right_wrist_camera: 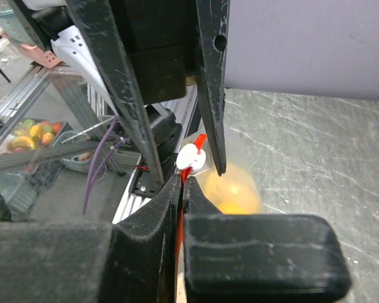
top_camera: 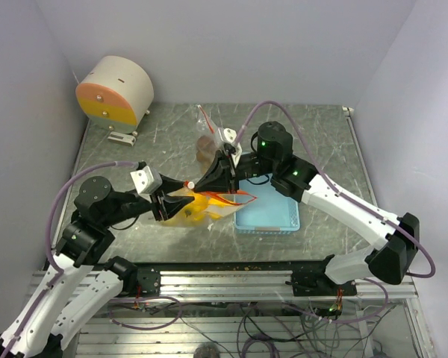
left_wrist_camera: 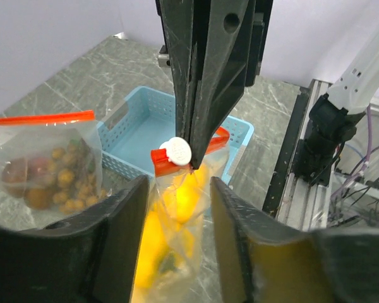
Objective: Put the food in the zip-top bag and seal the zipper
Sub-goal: Pick up the zipper food storage bag at the center of the board, then zip the zipper food storage bag.
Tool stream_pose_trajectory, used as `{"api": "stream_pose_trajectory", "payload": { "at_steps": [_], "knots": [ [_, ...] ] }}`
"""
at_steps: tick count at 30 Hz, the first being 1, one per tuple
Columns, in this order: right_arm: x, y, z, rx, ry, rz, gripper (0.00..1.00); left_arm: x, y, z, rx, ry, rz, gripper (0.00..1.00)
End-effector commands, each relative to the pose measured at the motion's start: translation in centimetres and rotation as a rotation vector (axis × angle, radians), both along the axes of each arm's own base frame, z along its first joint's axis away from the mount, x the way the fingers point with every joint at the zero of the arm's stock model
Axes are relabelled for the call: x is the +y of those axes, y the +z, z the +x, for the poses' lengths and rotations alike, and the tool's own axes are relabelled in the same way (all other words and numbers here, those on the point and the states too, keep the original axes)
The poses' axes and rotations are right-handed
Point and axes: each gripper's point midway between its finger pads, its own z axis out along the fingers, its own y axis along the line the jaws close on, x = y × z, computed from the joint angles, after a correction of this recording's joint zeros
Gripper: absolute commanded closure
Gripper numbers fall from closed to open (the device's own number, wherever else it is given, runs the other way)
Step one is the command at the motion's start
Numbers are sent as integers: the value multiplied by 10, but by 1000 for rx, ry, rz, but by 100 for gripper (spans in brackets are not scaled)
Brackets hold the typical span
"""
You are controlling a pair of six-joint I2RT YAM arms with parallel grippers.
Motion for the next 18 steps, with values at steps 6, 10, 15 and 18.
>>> {"api": "stream_pose_trajectory", "payload": {
  "at_steps": [6, 10, 15, 18],
  "knots": [
    [-10, 28, -14, -85, 45, 60, 100, -21, 8, -14, -26, -176, -40, 60],
    [-7, 26, -10, -75, 35, 51, 100, -26, 8, -17, -3, -219, -49, 71],
    [-8, 30, -7, -92, 7, 58, 100, -28, 2, -16, 57, -232, -20, 93],
    [-9, 34, 1, -114, -52, 63, 100, -27, -5, -12, 102, -206, 4, 93]
  ]
}}
